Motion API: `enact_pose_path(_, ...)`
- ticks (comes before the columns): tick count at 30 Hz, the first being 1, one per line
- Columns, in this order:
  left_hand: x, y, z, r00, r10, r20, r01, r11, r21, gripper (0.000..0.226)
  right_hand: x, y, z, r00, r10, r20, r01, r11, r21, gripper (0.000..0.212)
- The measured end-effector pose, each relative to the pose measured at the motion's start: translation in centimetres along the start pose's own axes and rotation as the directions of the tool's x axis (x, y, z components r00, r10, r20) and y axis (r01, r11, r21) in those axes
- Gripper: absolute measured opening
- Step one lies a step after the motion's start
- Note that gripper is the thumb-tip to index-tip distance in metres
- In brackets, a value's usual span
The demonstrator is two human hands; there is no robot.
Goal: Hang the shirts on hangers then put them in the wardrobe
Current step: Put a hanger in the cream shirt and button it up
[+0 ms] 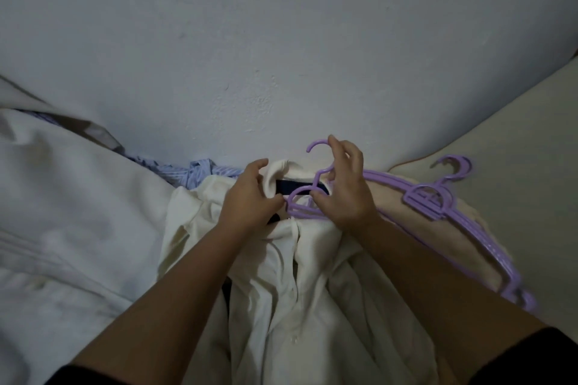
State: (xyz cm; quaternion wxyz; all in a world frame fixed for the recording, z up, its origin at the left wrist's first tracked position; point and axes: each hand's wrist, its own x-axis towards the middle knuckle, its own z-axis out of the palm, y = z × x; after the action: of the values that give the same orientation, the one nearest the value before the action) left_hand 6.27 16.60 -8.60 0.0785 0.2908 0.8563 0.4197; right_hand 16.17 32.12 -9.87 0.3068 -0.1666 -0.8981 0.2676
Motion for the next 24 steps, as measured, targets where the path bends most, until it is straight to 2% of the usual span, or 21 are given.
enact_pose_path(7, -3.3, 3.1, -1.5, 0.989, 0.124, -0.075, -0.131, 0.987, -0.089, 0.039, -1.5, -3.2, -4.5, 1.000, -0.014, -0.026, 0.016, 0.997, 0.072, 0.089)
enact_pose_path(12, -4.5, 2.5, -0.8, 0.997, -0.058, -0.057, 0.046, 0.978, -0.204, 0.011, -3.5, -3.3, -3.6, 0.992, 0.064, 0.105, -0.078, 0.989, 0.129, 0.086)
enact_pose_path(15, -5.1, 1.3, 0.4, 0.992, -0.115, -0.043, 0.105, 0.976, -0.193, 0.012, -4.4, -2.0, -2.5, 0.985, 0.090, 0.146, -0.120, 0.970, 0.213, 0.090)
enact_pose_path(18, -4.7, 1.1, 0.6, 0.988, -0.143, -0.058, 0.124, 0.960, -0.250, 0.019, -4.6, -0.9, -1.8, 0.969, 0.222, 0.109, -0.247, 0.878, 0.411, 0.093)
enact_pose_path(21, -4.0, 1.0, 0.4, 0.982, -0.187, -0.038, 0.166, 0.936, -0.310, 0.029, -4.3, 0.2, -1.4, 0.903, 0.430, 0.003, -0.370, 0.775, 0.512, 0.061)
enact_pose_path(23, -3.7, 0.8, 0.4, 0.979, -0.205, -0.017, 0.188, 0.926, -0.326, 0.029, -4.2, 0.9, -1.6, 0.874, 0.486, 0.018, -0.439, 0.773, 0.459, 0.040)
enact_pose_path(24, -3.7, 0.8, 0.4, 0.979, -0.205, -0.008, 0.190, 0.921, -0.339, 0.028, -4.2, 1.2, -1.6, 0.862, 0.502, 0.069, -0.478, 0.762, 0.437, 0.035)
